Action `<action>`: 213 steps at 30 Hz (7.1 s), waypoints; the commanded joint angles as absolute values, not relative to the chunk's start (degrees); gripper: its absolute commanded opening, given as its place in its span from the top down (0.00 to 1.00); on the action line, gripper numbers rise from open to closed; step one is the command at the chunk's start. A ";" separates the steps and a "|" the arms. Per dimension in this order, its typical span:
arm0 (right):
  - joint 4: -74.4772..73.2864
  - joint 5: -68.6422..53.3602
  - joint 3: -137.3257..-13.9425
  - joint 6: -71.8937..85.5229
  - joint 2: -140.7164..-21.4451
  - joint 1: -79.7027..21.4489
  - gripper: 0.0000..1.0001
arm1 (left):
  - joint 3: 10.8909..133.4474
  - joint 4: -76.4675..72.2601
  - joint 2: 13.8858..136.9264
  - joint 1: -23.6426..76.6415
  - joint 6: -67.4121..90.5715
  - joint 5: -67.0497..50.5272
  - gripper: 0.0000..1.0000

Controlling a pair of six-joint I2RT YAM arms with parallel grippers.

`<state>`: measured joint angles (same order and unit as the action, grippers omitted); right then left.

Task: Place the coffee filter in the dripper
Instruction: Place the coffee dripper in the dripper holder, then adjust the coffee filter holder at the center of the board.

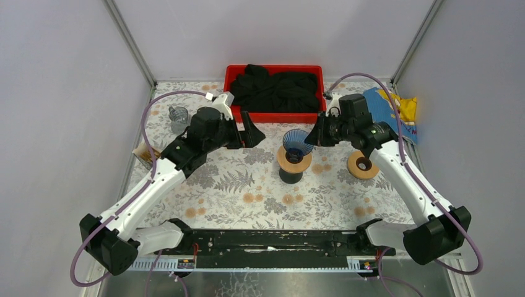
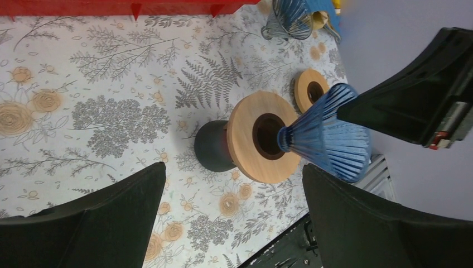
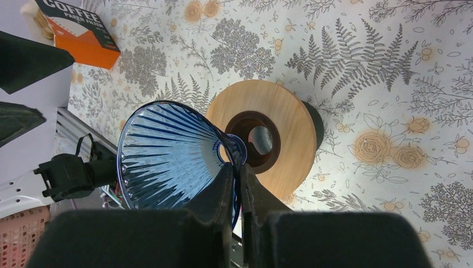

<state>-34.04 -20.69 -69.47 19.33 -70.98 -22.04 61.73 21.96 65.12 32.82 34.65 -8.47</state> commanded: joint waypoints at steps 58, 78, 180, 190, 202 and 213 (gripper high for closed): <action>-31.41 -13.84 -68.40 15.63 -79.16 -27.27 0.99 | 71.38 16.92 85.23 41.24 33.16 -8.07 0.69; -34.73 -12.74 -69.81 15.17 -83.23 -28.31 1.00 | 69.55 18.87 86.42 41.46 32.71 -7.41 0.92; -15.70 16.10 -43.69 12.44 -39.73 -31.96 0.01 | 54.93 28.77 71.42 -11.07 32.06 21.78 0.43; -15.66 17.44 -43.60 12.36 -38.99 -32.26 0.01 | 55.20 28.39 75.78 -12.17 31.83 18.97 0.55; -15.30 17.56 -43.42 12.48 -38.76 -32.26 0.01 | 56.96 30.70 77.40 -12.64 27.87 15.56 0.76; -14.88 16.96 -43.24 12.57 -38.89 -32.26 0.01 | 58.73 35.13 74.94 -12.50 16.82 10.54 0.92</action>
